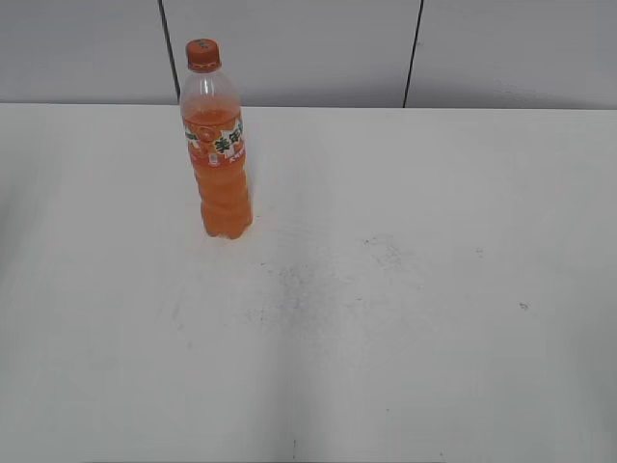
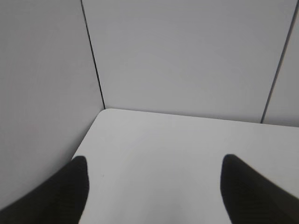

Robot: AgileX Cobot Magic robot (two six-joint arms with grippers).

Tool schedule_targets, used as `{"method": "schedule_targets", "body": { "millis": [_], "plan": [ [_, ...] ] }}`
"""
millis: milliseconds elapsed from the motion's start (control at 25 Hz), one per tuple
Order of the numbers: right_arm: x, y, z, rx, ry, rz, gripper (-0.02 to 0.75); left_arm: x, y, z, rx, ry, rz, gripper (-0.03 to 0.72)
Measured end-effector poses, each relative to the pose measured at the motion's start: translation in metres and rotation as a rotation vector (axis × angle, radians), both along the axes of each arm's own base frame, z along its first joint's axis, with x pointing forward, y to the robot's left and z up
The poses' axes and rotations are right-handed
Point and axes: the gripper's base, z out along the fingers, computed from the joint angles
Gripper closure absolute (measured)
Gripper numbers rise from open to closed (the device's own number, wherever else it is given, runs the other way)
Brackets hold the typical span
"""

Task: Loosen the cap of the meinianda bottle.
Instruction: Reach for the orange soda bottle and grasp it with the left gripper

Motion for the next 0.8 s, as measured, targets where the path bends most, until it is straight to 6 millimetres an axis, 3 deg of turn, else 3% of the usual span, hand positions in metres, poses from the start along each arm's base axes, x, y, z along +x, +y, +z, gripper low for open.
{"method": "schedule_targets", "body": {
  "millis": [280,520,800],
  "plan": [
    [0.000,0.000,0.000,0.000,0.000,0.000,0.150,0.062,0.004,-0.035,-0.021,0.010,-0.188,0.158],
    [0.000,0.000,0.000,0.000,0.000,0.000,0.150,0.108,-0.009,-0.075,-0.077,0.080,-0.742,0.167],
    [0.000,0.000,0.000,0.000,0.000,0.000,0.150,0.151,-0.019,-0.108,-0.023,0.165,-1.147,0.179]
  ]
}}
